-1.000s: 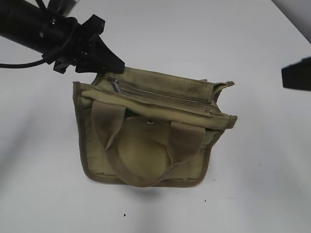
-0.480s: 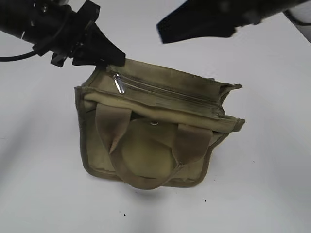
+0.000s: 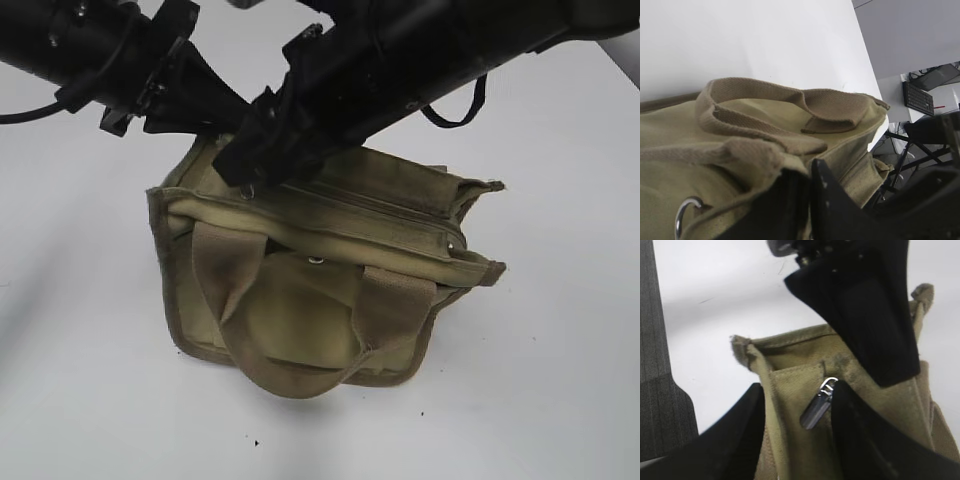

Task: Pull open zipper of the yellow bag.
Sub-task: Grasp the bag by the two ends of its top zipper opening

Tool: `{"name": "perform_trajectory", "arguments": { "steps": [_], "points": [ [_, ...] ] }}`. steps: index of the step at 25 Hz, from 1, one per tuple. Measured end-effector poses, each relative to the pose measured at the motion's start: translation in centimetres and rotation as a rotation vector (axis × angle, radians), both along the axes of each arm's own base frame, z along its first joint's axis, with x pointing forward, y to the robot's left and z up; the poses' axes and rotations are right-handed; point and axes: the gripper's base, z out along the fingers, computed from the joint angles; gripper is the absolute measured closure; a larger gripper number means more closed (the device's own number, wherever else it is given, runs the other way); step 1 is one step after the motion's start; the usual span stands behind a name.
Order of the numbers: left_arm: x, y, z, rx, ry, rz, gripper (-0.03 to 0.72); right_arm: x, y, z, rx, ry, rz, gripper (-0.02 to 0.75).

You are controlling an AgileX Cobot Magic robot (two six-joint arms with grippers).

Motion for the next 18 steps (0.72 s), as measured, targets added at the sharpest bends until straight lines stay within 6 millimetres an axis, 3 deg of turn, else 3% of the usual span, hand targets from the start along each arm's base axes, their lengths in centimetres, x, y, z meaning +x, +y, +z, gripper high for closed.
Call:
{"name": "perform_trajectory", "arguments": {
  "steps": [11,18],
  "points": [
    [0.1,0.0,0.0,-0.001,0.008,0.013,0.655,1.5,0.2,-1.8,-0.042,0.001,-0.086,0.388],
    [0.1,0.0,0.1,-0.013,0.010,0.026,0.656,1.4,0.2,-1.7,-0.035,0.019,-0.098,0.353]
  ]
}}
